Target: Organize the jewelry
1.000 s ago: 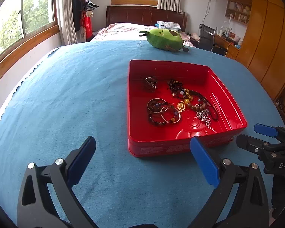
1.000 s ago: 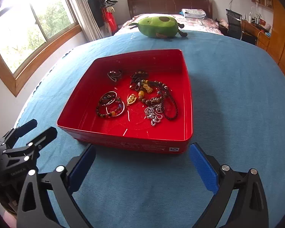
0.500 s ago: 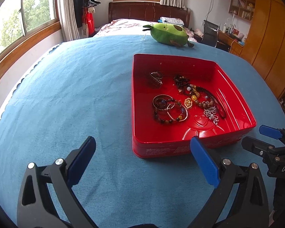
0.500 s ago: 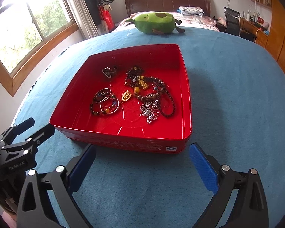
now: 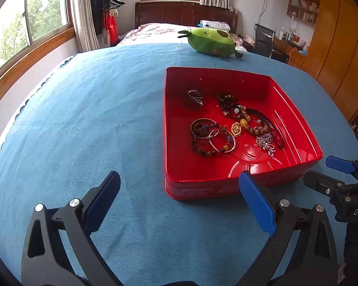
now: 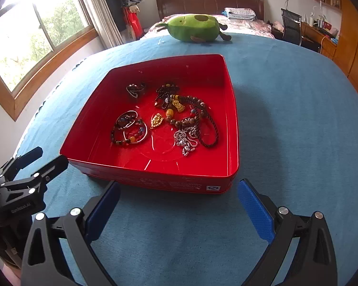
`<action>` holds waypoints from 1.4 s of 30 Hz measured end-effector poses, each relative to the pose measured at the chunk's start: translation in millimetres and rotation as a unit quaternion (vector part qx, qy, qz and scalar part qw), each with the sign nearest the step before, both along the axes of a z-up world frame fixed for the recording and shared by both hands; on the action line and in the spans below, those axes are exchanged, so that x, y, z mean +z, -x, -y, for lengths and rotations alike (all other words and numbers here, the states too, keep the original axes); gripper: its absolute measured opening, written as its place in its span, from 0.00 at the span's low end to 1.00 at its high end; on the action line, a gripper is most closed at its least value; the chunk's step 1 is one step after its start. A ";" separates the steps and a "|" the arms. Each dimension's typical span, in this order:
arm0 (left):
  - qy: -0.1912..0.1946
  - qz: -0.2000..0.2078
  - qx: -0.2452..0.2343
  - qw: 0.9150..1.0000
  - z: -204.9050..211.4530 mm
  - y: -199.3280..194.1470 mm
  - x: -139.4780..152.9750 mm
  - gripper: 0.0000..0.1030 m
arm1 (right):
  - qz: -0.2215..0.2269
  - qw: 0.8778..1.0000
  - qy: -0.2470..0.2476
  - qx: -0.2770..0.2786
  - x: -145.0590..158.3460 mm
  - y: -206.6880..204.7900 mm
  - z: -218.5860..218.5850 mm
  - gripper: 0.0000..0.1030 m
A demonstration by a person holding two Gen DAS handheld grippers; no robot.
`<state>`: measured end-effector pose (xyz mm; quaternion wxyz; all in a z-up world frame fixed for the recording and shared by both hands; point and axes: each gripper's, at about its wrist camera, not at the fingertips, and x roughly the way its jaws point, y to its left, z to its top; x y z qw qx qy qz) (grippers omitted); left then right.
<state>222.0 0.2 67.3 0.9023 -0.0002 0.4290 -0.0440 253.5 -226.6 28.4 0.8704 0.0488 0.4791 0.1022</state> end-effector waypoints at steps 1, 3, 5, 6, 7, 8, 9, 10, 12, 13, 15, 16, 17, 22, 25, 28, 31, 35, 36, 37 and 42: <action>-0.001 0.000 0.000 1.000 0.6 0.3 -0.1 0.96 | -0.001 1.000 0.000 0.000 -0.4 -0.3 0.2 0.96; -0.002 0.000 -0.001 1.000 1.6 0.2 -0.7 0.96 | -0.002 1.000 0.000 -0.001 -0.5 -0.7 0.4 0.96; -0.003 -0.001 -0.001 1.000 2.4 0.2 -1.0 0.96 | -0.002 1.000 0.000 -0.001 -0.6 -1.1 0.7 0.96; -0.003 -0.002 -0.002 1.000 2.6 0.1 -1.4 0.96 | -0.002 1.000 0.000 -0.001 -0.7 -1.2 0.7 0.96; -0.003 -0.002 -0.001 1.000 2.5 0.0 -1.4 0.96 | -0.003 1.000 -0.001 -0.002 -0.9 -1.5 0.8 0.96; -0.003 -0.003 -0.001 1.000 2.5 -0.2 -1.6 0.96 | -0.003 1.000 -0.001 -0.002 -1.1 -1.6 0.9 0.96; -0.003 -0.003 -0.001 1.000 2.4 -0.6 -1.7 0.96 | -0.003 1.000 -0.001 -0.001 -1.2 -1.6 0.8 0.96; -0.003 -0.003 -0.001 1.000 2.3 -0.5 -1.5 0.96 | -0.003 1.000 0.000 -0.001 -1.3 -1.8 0.5 0.96; -0.003 -0.002 -0.001 1.000 2.5 -1.1 -2.1 0.96 | -0.003 1.000 0.001 0.000 -1.4 -1.7 -0.1 0.96; -0.003 -0.002 -0.001 1.000 2.4 -1.1 -2.2 0.96 | -0.003 1.000 0.001 0.000 -1.5 -1.7 -0.3 0.96; -0.004 -0.003 0.000 1.000 2.5 -1.5 -3.2 0.96 | -0.002 1.000 0.001 0.000 -1.4 -1.5 -0.5 0.96; -0.004 -0.004 0.000 1.000 2.4 -1.8 -3.7 0.96 | -0.002 1.000 0.001 0.000 -1.5 -1.4 -0.7 0.96; -0.004 -0.004 0.000 1.000 2.2 -1.9 -3.9 0.96 | -0.001 1.000 0.001 0.000 -1.4 -1.3 -0.8 0.96; -0.005 -0.004 0.000 1.000 2.2 -2.3 -4.3 0.96 | -0.001 1.000 0.002 0.001 -1.4 -1.2 -1.2 0.96; -0.006 -0.005 0.000 1.000 2.3 -2.8 -4.5 0.96 | -0.002 1.000 0.002 0.002 -1.7 -1.8 -1.5 0.96; -0.006 -0.005 0.000 1.000 2.0 -3.1 -5.0 0.96 | -0.003 1.000 0.002 0.003 -1.9 -2.0 -1.8 0.96; -0.007 -0.006 0.000 1.000 2.0 -3.0 -4.8 0.96 | -0.002 1.000 0.002 0.003 -1.9 -1.9 -1.9 0.96; -0.008 -0.006 0.000 1.000 2.0 -3.4 -5.2 0.96 | -0.003 1.000 0.002 0.002 -2.0 -1.9 -1.9 0.96; -0.007 -0.007 -0.001 1.000 2.1 -3.4 -5.4 0.96 | -0.002 1.000 0.002 0.003 -2.0 -1.9 -2.2 0.96; -0.007 -0.008 -0.001 1.000 2.2 -3.6 -5.2 0.96 | -0.002 1.000 0.003 0.003 -2.0 -2.0 -2.3 0.96; -0.009 -0.010 -0.001 1.000 2.8 -4.3 -6.0 0.96 | -0.002 1.000 0.003 0.002 -2.0 -1.9 -2.2 0.96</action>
